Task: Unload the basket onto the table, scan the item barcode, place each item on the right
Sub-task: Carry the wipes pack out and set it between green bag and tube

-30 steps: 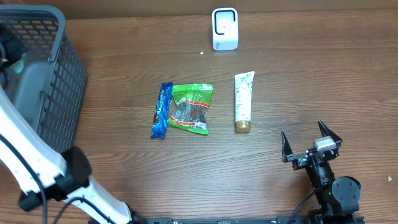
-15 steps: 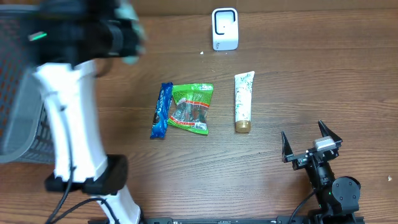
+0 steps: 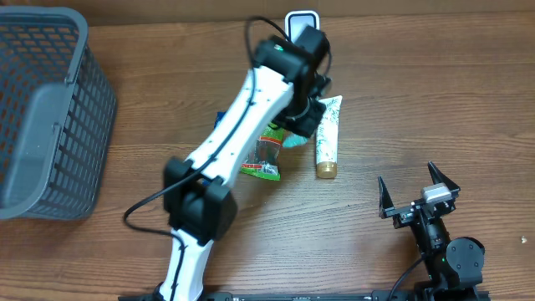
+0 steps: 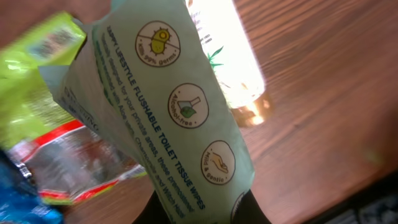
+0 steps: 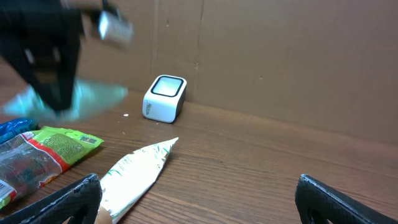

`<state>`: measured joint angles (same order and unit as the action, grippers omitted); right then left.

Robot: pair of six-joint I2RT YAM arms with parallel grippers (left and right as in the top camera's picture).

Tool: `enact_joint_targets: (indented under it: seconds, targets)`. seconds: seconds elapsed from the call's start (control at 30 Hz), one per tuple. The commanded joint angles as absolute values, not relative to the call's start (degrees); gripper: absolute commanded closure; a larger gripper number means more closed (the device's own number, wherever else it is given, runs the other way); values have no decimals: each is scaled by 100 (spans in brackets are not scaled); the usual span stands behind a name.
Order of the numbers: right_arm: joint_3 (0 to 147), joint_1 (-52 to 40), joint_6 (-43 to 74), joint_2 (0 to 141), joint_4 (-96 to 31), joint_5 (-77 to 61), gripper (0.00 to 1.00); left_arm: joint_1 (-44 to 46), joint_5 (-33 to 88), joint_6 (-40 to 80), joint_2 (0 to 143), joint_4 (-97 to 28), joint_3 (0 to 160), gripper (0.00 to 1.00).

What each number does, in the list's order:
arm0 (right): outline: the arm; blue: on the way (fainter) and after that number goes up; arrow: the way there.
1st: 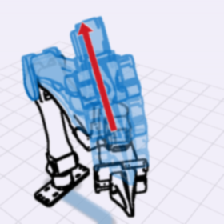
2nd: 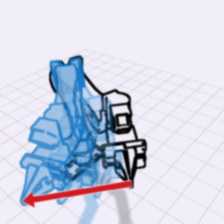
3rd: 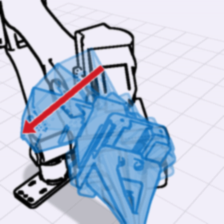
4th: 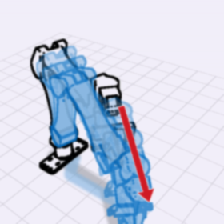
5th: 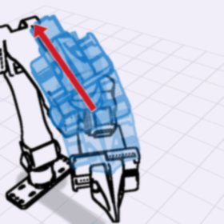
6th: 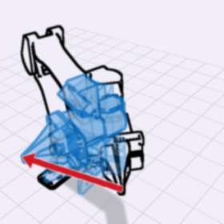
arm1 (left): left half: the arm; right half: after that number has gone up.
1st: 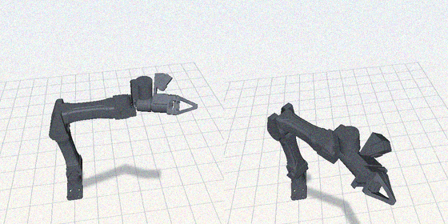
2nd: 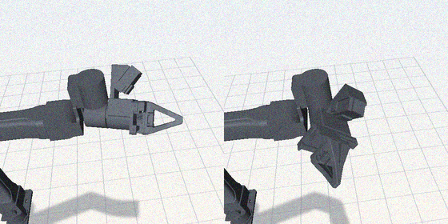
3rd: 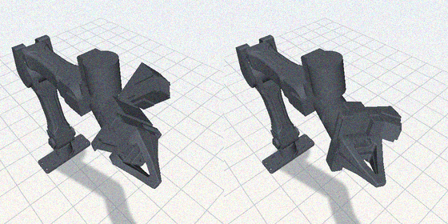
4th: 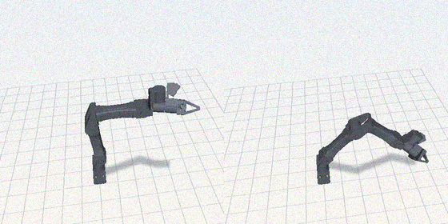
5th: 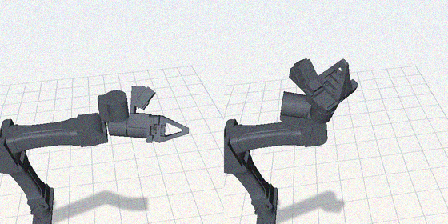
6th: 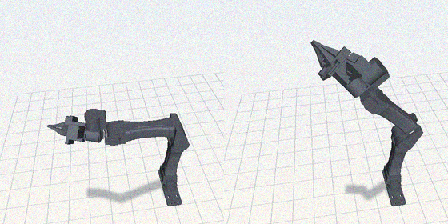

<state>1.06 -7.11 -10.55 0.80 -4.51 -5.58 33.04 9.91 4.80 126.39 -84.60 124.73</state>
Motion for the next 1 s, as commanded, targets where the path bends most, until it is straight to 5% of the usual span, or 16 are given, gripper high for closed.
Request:
enact_joint_targets:
  seconds: [0.0, 0.17, 0.23, 0.27, 0.3, 0.37, 0.97]
  targets:
    - [45, -679, -1055, 16, -421, -548, 0, 3376, 711, 987, 12980, -8416, 12368, 96]
    - [45, -679, -1057, 16, -421, -548, 0, 3391, 683, 1293, 13284, -8407, 12357, 95]
    - [45, -679, -1055, 16, -421, -548, 0, 3391, 683, 1334, 13340, -8407, 12346, 70]
    - [45, -679, -1055, 16, -421, -548, 0, 3389, 637, 1337, 13343, -8414, 12346, 33]
    - [45, -679, -1057, 16, -421, -548, 0, 3391, 602, 1334, 13343, -8403, 12348, 19]
    - [45, -679, -1057, 16, -421, -548, 0, 3404, 576, 1334, 13338, -8390, 12359, 10]
    - [45, -679, -1055, 16, -421, -548, 0, 3203, -454, 1579, 11697, -9032, 13611, 0]
